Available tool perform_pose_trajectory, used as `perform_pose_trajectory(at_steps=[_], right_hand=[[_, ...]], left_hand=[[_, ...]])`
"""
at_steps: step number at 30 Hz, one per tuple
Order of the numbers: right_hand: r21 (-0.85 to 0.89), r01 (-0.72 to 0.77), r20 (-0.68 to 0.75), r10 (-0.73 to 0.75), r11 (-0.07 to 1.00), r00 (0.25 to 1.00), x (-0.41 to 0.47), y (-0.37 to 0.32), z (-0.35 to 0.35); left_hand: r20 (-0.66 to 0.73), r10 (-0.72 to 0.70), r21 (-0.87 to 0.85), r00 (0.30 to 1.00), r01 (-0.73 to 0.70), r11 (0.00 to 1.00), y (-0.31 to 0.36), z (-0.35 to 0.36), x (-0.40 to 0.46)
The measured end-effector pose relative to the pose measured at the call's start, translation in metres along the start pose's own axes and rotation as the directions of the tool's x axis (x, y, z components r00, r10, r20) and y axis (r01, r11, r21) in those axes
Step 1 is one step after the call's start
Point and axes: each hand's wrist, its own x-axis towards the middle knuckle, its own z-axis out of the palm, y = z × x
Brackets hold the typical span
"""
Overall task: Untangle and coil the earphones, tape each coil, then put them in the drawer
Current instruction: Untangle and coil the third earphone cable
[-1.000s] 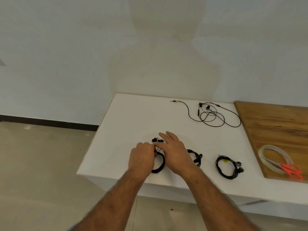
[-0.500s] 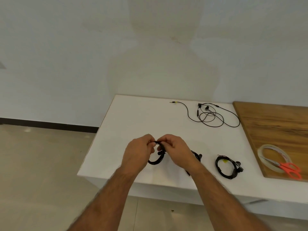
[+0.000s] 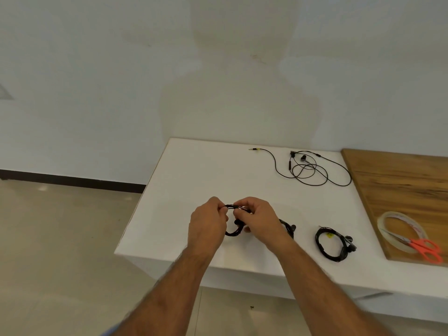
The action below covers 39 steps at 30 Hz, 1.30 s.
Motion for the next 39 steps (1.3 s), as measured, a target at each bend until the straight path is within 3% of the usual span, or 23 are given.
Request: perform_pose_trajectory(at_steps=[3, 6, 11, 23, 32, 39], right_hand=[[-0.267, 0.049, -0.082, -0.073, 0.963, 0.994, 0.003, 0.007, 0.011], [-0.512, 0.067, -0.103, -0.139, 0.857, 0.985, 0.003, 0.011, 0.02], [-0.7, 0.093, -0.093, -0.219, 0.708, 0.971, 0.004, 0.015, 0.027], [-0.757, 0.109, -0.023, -0.192, 0.644, 0.981, 0.002, 0.013, 0.02], [-0.695, 0.122, -0.027, -0.195, 0.709, 0.981, 0.002, 0.011, 0.011], [-0.746, 0.139, -0.01, -0.22, 0.651, 0.976, 0.001, 0.012, 0.012]], left_hand=[[0.013, -0.013, 0.129, 1.0, 0.011, 0.992, -0.007, 0.005, 0.002], [0.021, 0.004, 0.243, 1.0, -0.009, 0.97, -0.013, 0.007, 0.003], [0.012, 0.018, 0.246, 1.0, -0.021, 0.969, -0.018, 0.007, 0.003], [0.007, -0.008, 0.285, 1.0, 0.005, 0.958, -0.015, 0.008, -0.003], [-0.012, -0.038, 0.272, 0.999, 0.04, 0.961, -0.016, 0.004, 0.0], [-0.027, -0.016, 0.263, 1.0, 0.023, 0.964, -0.016, 0.004, 0.0]])
